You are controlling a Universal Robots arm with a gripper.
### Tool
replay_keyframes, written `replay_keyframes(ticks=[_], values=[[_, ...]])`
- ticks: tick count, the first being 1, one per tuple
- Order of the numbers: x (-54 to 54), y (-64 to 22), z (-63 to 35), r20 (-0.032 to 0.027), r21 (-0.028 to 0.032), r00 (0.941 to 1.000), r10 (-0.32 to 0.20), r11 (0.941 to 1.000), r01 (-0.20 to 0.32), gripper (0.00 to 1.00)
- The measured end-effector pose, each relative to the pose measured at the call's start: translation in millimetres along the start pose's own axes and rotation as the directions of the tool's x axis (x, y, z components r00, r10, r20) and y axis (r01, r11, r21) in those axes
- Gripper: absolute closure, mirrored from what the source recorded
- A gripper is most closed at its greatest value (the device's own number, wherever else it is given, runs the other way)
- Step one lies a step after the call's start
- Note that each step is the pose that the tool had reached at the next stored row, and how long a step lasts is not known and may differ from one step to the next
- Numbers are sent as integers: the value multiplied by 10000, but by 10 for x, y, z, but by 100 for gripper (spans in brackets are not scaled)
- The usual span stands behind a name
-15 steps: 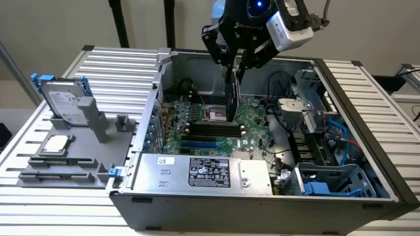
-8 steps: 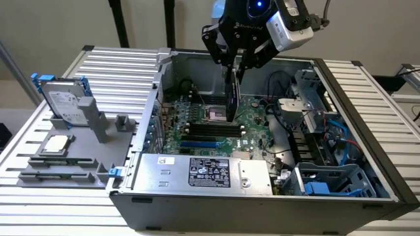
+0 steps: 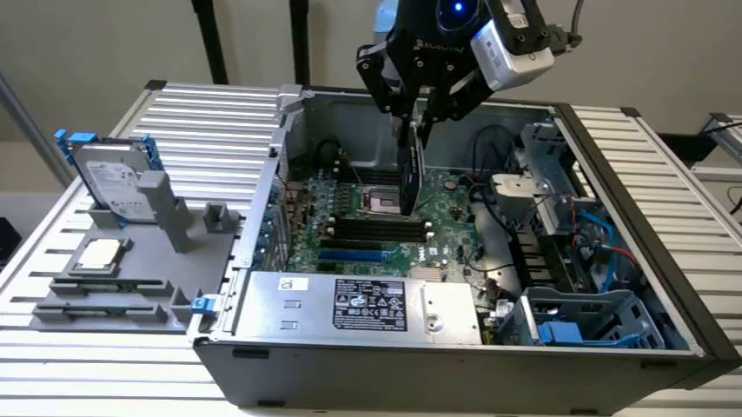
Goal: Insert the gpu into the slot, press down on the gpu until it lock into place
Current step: 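Insert the gpu into the slot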
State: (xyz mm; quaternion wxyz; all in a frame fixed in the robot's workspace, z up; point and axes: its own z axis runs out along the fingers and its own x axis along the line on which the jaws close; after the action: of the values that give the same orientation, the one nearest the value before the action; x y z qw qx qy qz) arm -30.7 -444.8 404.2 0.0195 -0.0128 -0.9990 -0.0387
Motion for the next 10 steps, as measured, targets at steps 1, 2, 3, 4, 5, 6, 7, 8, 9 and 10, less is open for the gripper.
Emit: replay_keyframes(ticks=[1, 2, 3, 4, 5, 6, 7, 8, 9, 10], values=[[-1, 0, 0, -1, -1, 10000, -19, 10000, 19, 74], [-4, 0, 0, -7, -2, 10000, -90, 10000, 90, 74], [-6, 0, -1, -17, 1, 9998, -216, 9998, 216, 74], [-5, 0, -1, -28, 5, 9994, -354, 9994, 354, 74], [-5, 0, 0, -41, 11, 9986, -529, 9986, 529, 74], [-5, 0, 0, -56, 17, 9975, -708, 9975, 708, 74], [-5, 0, 0, -70, 23, 9960, -886, 9961, 886, 74], [-6, 0, 0, -85, 29, 9942, -1076, 9942, 1076, 74], [-6, 0, 0, -100, 35, 9920, -1258, 9920, 1259, 74], [-6, 0, 0, -115, 40, 9896, -1432, 9897, 1432, 74]])
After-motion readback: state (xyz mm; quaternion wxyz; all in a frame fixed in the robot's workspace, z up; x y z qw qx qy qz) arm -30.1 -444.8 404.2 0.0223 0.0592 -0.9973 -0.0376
